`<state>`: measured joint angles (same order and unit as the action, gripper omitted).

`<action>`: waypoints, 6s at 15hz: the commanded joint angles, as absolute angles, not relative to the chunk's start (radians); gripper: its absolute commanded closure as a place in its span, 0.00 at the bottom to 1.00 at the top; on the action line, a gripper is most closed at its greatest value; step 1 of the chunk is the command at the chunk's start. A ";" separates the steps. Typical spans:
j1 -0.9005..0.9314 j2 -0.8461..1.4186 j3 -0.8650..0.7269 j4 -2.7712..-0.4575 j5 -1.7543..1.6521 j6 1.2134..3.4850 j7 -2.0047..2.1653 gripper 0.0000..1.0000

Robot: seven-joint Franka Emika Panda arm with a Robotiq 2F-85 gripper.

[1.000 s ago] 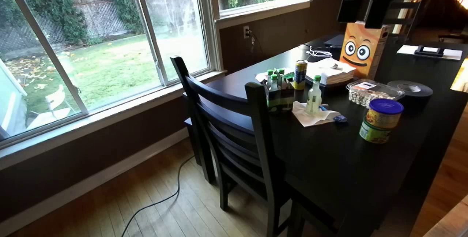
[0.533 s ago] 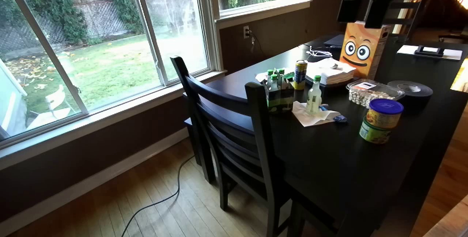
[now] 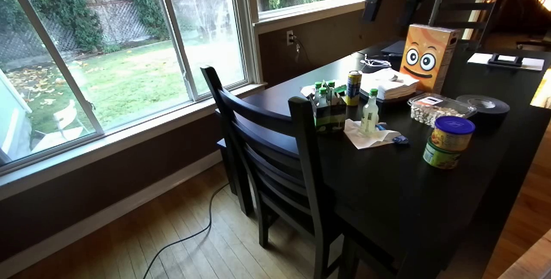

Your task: Move the box on the left backwards

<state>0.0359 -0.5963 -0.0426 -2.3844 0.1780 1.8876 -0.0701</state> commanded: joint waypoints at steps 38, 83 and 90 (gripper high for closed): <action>-0.115 0.458 -0.066 -1.563 0.101 1.942 -0.003 0.21; -0.065 0.574 -0.064 -1.493 0.063 2.111 0.097 0.99; -0.060 0.507 -0.069 -1.508 0.065 2.024 0.119 0.99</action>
<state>-0.0633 0.5847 -0.0614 -1.4653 0.0791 2.0784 0.0893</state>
